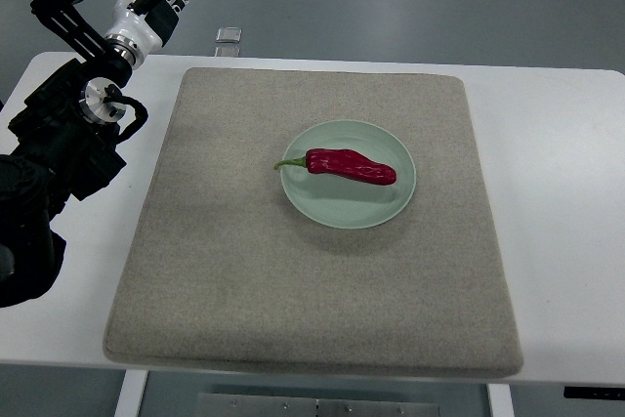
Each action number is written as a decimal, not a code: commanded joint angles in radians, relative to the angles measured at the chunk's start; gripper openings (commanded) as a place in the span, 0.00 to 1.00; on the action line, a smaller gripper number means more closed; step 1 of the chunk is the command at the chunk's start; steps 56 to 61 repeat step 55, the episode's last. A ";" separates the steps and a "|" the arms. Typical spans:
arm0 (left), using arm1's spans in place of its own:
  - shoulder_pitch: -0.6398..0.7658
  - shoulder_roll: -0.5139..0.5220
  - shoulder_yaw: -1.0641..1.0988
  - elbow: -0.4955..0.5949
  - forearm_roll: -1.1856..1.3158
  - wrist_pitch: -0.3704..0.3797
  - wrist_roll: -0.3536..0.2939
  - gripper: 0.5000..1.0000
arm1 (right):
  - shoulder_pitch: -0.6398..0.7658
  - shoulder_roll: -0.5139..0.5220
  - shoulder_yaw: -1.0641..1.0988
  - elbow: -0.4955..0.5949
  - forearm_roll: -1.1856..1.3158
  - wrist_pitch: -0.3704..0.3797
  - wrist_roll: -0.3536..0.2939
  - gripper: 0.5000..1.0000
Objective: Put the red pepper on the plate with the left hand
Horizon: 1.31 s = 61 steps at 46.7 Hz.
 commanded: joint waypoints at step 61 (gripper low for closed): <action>-0.022 0.000 -0.006 -0.001 -0.005 0.009 0.002 0.98 | 0.000 0.000 0.004 0.015 -0.003 0.017 0.001 0.86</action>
